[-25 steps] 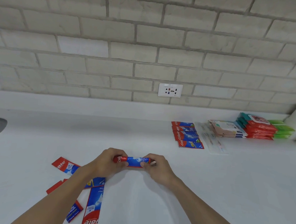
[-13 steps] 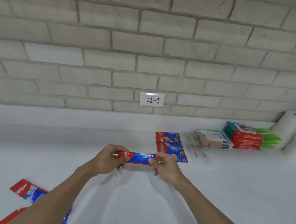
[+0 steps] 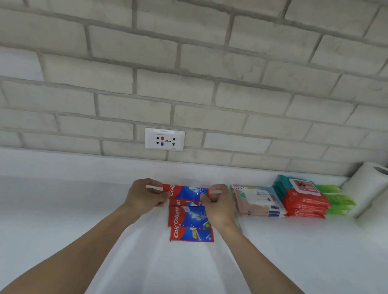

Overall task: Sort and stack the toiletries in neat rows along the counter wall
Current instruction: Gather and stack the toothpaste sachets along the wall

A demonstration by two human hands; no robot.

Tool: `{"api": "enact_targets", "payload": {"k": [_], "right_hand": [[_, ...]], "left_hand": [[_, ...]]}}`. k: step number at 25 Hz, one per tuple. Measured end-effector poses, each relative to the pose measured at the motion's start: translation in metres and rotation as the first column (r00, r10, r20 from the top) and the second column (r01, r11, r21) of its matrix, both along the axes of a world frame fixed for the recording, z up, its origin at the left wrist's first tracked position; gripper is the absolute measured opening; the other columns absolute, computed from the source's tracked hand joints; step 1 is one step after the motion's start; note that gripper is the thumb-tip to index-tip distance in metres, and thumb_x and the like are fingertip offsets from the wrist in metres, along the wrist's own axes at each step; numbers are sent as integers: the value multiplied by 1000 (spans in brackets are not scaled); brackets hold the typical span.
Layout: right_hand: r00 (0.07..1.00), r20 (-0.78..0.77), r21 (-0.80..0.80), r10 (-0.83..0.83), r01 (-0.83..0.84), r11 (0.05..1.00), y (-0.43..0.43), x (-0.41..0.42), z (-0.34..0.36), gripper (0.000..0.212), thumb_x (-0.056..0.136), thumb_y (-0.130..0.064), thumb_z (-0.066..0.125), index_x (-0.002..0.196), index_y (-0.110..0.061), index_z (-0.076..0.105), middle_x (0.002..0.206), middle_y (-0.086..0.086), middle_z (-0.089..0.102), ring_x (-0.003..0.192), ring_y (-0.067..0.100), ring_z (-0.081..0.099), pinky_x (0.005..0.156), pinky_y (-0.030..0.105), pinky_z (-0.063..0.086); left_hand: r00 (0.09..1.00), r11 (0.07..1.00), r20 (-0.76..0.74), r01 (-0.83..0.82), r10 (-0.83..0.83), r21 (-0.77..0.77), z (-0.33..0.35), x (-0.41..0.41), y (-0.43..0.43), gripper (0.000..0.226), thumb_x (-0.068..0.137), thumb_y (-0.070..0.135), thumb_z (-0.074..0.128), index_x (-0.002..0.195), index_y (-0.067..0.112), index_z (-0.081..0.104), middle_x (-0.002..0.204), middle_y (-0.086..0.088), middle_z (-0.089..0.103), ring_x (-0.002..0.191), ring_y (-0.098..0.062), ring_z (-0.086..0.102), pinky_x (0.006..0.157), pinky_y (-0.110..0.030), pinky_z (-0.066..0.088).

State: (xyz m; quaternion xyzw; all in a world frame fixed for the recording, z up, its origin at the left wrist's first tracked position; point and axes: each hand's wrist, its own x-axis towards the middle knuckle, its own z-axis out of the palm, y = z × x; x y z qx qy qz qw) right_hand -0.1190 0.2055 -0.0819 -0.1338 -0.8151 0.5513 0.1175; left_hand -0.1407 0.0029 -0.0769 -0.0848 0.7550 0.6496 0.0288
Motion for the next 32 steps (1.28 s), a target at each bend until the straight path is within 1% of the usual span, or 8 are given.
{"api": "enact_targets", "payload": {"k": [7,11,14,16,20,23,28,32], "right_hand": [[995,30,219,95,-99,971,23,-55,-12,11,95,-16,61,102,-14,54,96,1,64,78,3,60,45,3,40],[987,78,489,139,-159,858,30,-78,-21,18,96,-22,59,110,-11,59,111,2,62,90,6,54,50,3,32],[965,121,587,235,-260,766,30,-85,-31,15,99,-18,52,107,-5,55,111,5,53,78,1,44,51,4,36],[955,142,626,261,-291,723,27,-88,-37,15,99,-18,51,106,-5,53,113,8,53,81,3,43,54,9,36],[963,174,723,204,-266,638,26,-94,-43,23,96,-29,57,106,-8,57,112,8,61,99,19,55,80,29,48],[969,192,794,154,-246,557,25,-98,-46,26,96,-35,57,104,-11,60,109,7,65,101,24,58,85,34,47],[975,139,792,172,-214,572,22,-96,-45,28,99,-37,48,108,-13,59,110,5,63,102,21,57,88,33,45],[962,81,765,261,-227,602,14,-81,-35,28,101,-35,41,107,-16,61,106,1,63,98,19,57,89,32,42]], "left_hand": [[989,967,-9,-145,146,-209,-26,-53,39,16,81,19,75,89,9,67,75,-3,72,67,-19,70,70,-31,59],[985,946,19,-157,169,-285,-39,-76,46,17,81,21,75,95,13,71,86,-4,73,72,-15,67,65,-24,54],[982,927,46,-155,181,-342,-48,-81,49,22,82,22,75,100,11,72,96,-6,72,81,-14,62,71,-22,50],[983,914,50,-147,178,-377,-54,-84,48,22,83,21,73,102,9,72,98,-7,72,84,-15,62,73,-23,49],[989,891,47,-108,143,-441,-59,-86,48,21,83,23,72,98,9,72,97,-7,73,81,-14,62,68,-20,48],[991,876,38,-92,125,-474,-58,-83,52,22,84,24,71,100,8,71,95,-8,74,76,-12,61,63,-17,46],[989,884,54,-98,138,-457,-58,-79,48,22,89,32,65,93,11,69,90,-4,71,88,-17,66,70,-23,50],[993,877,-21,-115,119,-467,-53,-64,34,34,91,33,62,116,10,63,108,-3,67,94,-13,57,75,-22,46]]}}
